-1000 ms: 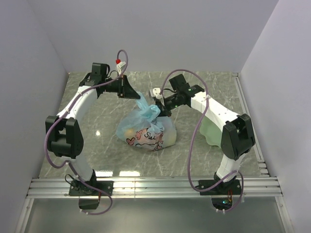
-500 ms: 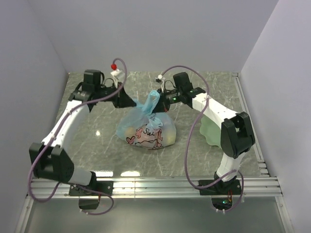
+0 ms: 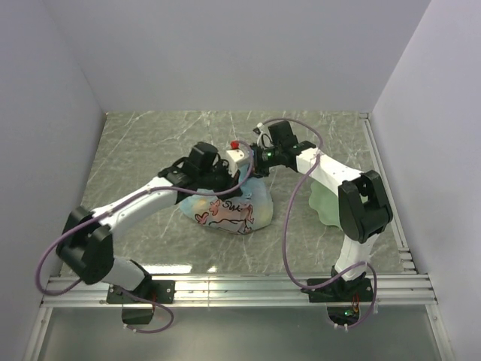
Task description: Place the fake fruits into the plastic bag and tie a complex knot
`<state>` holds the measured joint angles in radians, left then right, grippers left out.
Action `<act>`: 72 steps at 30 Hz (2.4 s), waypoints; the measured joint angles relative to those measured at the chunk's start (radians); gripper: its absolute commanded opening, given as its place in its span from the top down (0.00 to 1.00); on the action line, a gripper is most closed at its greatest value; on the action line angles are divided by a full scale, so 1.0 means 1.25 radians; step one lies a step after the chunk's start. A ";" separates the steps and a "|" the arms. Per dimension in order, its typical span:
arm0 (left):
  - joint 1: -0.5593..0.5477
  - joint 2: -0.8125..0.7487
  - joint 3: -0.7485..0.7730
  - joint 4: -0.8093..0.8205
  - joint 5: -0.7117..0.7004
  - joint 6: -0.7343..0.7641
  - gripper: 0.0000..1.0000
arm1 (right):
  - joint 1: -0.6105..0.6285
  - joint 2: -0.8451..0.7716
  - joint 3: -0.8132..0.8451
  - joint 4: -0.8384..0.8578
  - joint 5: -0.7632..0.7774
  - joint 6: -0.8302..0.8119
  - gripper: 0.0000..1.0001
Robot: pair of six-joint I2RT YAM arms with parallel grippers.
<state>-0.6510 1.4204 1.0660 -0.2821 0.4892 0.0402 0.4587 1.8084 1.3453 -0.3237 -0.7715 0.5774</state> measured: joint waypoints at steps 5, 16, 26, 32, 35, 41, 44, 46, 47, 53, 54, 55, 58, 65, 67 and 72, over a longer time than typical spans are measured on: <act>-0.009 0.096 -0.001 0.014 -0.071 -0.009 1.00 | -0.016 -0.003 -0.041 -0.005 -0.009 0.019 0.81; -0.009 0.090 -0.013 0.025 -0.093 -0.049 1.00 | -0.085 -0.048 -0.033 -0.108 0.002 -0.294 0.47; 0.015 0.105 -0.009 0.037 -0.063 -0.132 1.00 | -0.081 -0.040 -0.059 -0.086 -0.091 -0.365 0.99; 0.039 0.105 -0.004 0.077 -0.002 -0.202 1.00 | -0.081 -0.040 -0.061 -0.049 -0.150 -0.298 1.00; 0.041 0.105 0.000 0.093 0.008 -0.222 1.00 | -0.081 -0.041 -0.062 -0.015 -0.171 -0.242 1.00; 0.038 0.146 0.008 0.097 -0.048 -0.238 1.00 | -0.081 -0.054 -0.096 0.055 -0.203 -0.137 1.00; 0.039 0.186 0.007 0.105 -0.056 -0.270 1.00 | -0.083 -0.074 -0.128 0.077 -0.210 -0.112 1.00; 0.040 0.197 0.000 0.139 -0.049 -0.301 1.00 | -0.081 -0.089 -0.149 0.084 -0.214 -0.102 1.00; 0.041 0.198 -0.002 0.154 -0.045 -0.314 1.00 | -0.080 -0.092 -0.156 0.086 -0.215 -0.099 1.00; 0.065 0.211 -0.005 0.291 0.026 -0.431 1.00 | -0.049 -0.100 -0.187 0.116 -0.213 -0.081 1.00; 0.071 0.213 -0.008 0.307 0.042 -0.446 1.00 | -0.046 -0.100 -0.188 0.118 -0.212 -0.079 1.00; 0.078 0.214 -0.013 0.326 0.063 -0.460 1.00 | -0.046 -0.100 -0.187 0.118 -0.213 -0.080 0.94; 0.092 0.214 -0.027 0.374 0.110 -0.491 1.00 | -0.052 -0.104 -0.174 0.086 -0.213 -0.104 0.74; 0.099 0.214 -0.059 0.440 0.153 -0.524 1.00 | -0.154 -0.129 -0.001 -0.037 -0.215 -0.208 0.57; 0.099 0.214 -0.063 0.444 0.156 -0.524 1.00 | -0.187 -0.147 0.020 -0.028 -0.211 -0.211 0.59; 0.099 0.214 -0.063 0.441 0.156 -0.523 1.00 | -0.201 -0.156 0.014 -0.024 -0.150 -0.233 0.60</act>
<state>-0.5266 1.6878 0.9878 0.2691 0.6838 -0.6140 0.2073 1.6131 1.3624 -0.3534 -0.9588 0.2855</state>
